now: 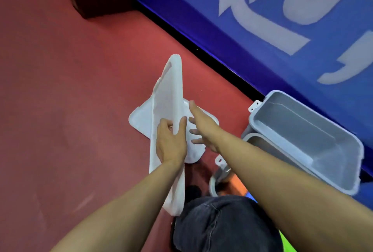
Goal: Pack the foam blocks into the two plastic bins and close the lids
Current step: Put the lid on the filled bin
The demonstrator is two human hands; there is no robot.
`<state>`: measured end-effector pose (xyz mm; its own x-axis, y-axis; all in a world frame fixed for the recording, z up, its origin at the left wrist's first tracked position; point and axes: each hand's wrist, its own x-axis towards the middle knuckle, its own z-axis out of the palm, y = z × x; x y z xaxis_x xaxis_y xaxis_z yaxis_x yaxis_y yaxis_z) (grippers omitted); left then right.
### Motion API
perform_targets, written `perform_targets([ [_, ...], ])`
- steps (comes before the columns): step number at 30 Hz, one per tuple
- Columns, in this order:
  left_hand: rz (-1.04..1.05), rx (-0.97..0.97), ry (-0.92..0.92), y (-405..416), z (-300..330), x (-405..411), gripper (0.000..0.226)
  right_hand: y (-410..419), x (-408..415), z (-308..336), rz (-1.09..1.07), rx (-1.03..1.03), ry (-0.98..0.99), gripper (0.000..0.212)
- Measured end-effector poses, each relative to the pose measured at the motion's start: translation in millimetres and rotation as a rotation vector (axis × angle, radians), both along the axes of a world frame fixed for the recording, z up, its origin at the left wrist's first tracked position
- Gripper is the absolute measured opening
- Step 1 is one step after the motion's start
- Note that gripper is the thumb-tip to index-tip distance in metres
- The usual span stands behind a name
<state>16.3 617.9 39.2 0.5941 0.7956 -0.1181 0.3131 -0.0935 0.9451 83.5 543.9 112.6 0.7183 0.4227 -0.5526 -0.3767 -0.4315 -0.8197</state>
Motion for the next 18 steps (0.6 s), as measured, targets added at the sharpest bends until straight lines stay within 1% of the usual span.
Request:
perform_targets([
  [2, -0.124, 0.06, -0.008, -35.4, 21.5, 13.2, 0.039, -35.8, 4.9, 13.0, -0.145, 0.103, 0.093, 0.073],
  [4, -0.245, 0.13, -0.043, -74.2, 42.4, 24.2, 0.035, -72.1, 4.3, 25.5, -0.269, 0.18, 0.083, 0.072],
  [8, -0.449, 0.188, -0.114, -148.9, 76.2, 40.8, 0.036, -154.0, -4.1, 54.5, -0.49, 0.295, -0.004, 0.064],
  [12, -0.716, 0.251, -0.208, -213.1, 106.1, 50.5, 0.045, -233.3, -20.2, 70.6, -0.674, 0.438, -0.087, 0.053],
  [14, -0.823, 0.25, -0.245, -242.1, 119.5, 53.2, 0.048, -264.6, -30.1, 75.7, -0.764, 0.494, -0.156, 0.046],
  [16, -0.918, 0.269, -0.242, -269.4, 129.3, 52.5, 0.052, -292.9, -38.7, 77.7, -0.846, 0.525, -0.225, 0.036],
  [18, -1.02, 0.302, -0.224, -292.5, 136.6, 46.4, 0.055, -321.0, -47.3, 75.4, -0.929, 0.545, -0.277, 0.033],
])
